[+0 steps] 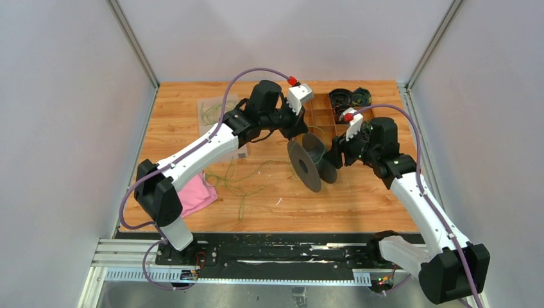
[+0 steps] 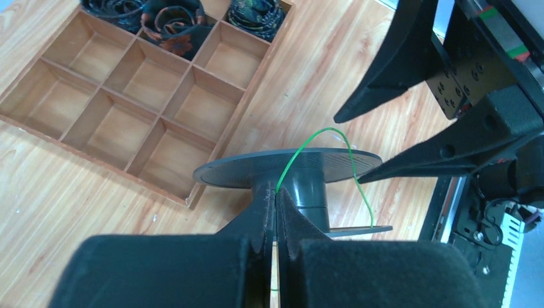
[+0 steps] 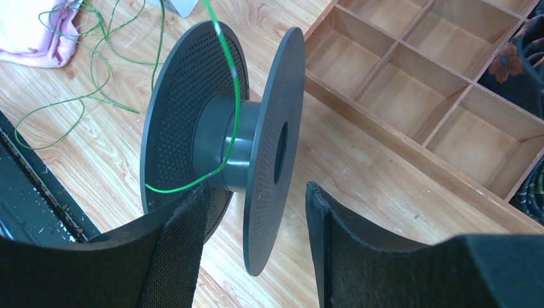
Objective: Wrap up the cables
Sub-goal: Wrap the cable around the cable reel.
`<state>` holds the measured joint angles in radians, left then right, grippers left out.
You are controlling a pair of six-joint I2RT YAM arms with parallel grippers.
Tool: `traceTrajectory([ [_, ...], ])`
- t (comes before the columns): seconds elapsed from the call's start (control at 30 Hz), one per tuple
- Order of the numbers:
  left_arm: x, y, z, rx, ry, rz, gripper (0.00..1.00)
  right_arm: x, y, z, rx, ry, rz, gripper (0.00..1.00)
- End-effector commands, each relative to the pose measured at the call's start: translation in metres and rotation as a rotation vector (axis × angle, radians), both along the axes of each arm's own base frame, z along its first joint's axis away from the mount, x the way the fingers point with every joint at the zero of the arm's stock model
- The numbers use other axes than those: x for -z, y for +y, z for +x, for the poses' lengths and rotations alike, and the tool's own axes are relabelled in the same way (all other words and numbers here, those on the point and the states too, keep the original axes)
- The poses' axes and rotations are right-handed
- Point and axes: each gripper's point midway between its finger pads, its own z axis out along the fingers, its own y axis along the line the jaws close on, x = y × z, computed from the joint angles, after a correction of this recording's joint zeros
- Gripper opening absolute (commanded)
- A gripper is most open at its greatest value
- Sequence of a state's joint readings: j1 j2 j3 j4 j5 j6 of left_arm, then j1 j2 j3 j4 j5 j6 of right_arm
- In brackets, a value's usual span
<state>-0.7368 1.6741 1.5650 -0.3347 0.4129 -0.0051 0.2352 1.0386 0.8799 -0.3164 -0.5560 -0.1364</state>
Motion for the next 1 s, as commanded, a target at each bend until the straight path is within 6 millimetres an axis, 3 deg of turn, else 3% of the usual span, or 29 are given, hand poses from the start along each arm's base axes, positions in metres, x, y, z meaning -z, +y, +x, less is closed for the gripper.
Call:
traceTrajectory([
  [0.0, -0.01, 0.002, 0.009, -0.062, -0.055, -0.024, 0.0, 0.0, -0.005, -0.001, 0.014, -0.015, 0.014, 0.57],
  [0.53, 0.015, 0.008, 0.011, -0.119, -0.049, -0.041, 0.0, -0.008, 0.001, 0.009, 0.036, -0.005, 0.087, 0.56],
  [0.97, 0.02, 0.008, 0.015, -0.146, -0.042, -0.05, 0.0, 0.014, 0.013, 0.012, 0.044, 0.009, 0.077, 0.54],
])
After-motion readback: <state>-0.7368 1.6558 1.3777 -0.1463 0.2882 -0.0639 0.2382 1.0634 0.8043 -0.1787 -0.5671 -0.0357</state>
